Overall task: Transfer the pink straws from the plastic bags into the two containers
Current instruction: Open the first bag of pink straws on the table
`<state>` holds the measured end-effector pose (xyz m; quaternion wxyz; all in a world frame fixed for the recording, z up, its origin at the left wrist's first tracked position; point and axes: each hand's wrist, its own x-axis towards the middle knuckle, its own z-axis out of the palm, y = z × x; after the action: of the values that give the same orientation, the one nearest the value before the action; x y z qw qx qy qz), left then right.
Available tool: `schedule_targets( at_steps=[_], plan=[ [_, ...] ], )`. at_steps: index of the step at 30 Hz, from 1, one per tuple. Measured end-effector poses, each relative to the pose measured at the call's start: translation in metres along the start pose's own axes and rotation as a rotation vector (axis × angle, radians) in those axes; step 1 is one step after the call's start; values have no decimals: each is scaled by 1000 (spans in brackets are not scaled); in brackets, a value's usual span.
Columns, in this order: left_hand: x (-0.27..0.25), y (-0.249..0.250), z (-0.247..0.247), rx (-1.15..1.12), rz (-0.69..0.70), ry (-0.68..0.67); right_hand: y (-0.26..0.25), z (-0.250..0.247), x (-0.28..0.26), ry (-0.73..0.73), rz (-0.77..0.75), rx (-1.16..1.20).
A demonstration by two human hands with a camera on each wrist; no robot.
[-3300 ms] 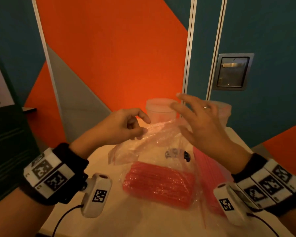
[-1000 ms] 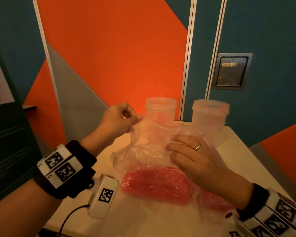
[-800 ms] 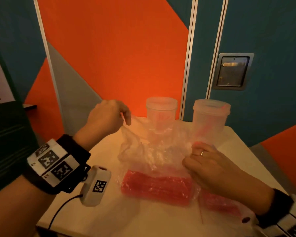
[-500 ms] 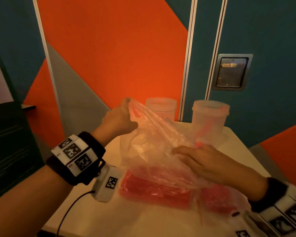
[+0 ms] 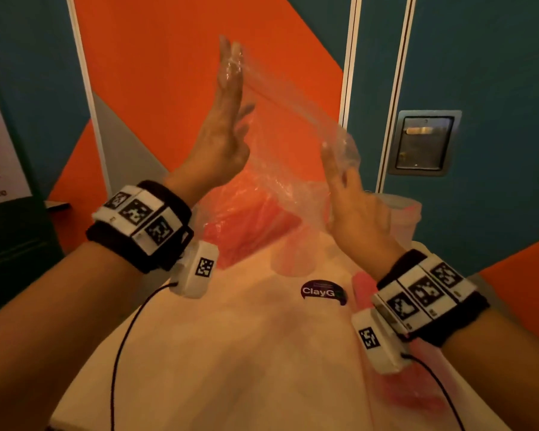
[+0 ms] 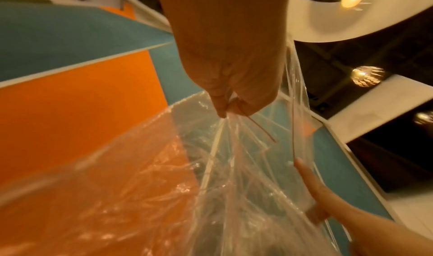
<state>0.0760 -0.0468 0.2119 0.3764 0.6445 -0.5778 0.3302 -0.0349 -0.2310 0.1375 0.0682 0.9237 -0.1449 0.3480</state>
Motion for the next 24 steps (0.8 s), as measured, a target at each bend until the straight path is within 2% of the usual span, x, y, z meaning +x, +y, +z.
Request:
schedule_targets(
  at_steps=[2,3,5,7,9,10,12,15,17,20,24],
  plan=[
    [-21,6,5,44,-9,-108,6,9,-16,-79,-29,-21],
    [-37,6,9,85,-47,-188,8,14,-28,-170,-56,-35],
    [-80,4,22,150,-238,-432,10,20,-54,-433,-141,-54],
    [-126,4,35,163,-411,-676,9,27,-77,-786,-194,-2],
    [-157,7,43,134,-505,-774,4,35,-90,-1053,-182,74],
    [-164,9,45,117,-532,-774,1,39,-93,-1092,-178,99],
    [-166,18,43,115,-545,-751,-10,38,-92,-1029,-197,219],
    [-156,35,35,123,-537,-761,-35,29,-84,-778,-204,504],
    [-148,46,31,112,-520,-773,-49,30,-76,-667,-160,603],
    [-144,57,29,140,-497,-775,-60,49,-69,-690,-172,484],
    [-144,63,30,153,-442,-782,-67,88,-67,-903,-171,153]
  ],
)
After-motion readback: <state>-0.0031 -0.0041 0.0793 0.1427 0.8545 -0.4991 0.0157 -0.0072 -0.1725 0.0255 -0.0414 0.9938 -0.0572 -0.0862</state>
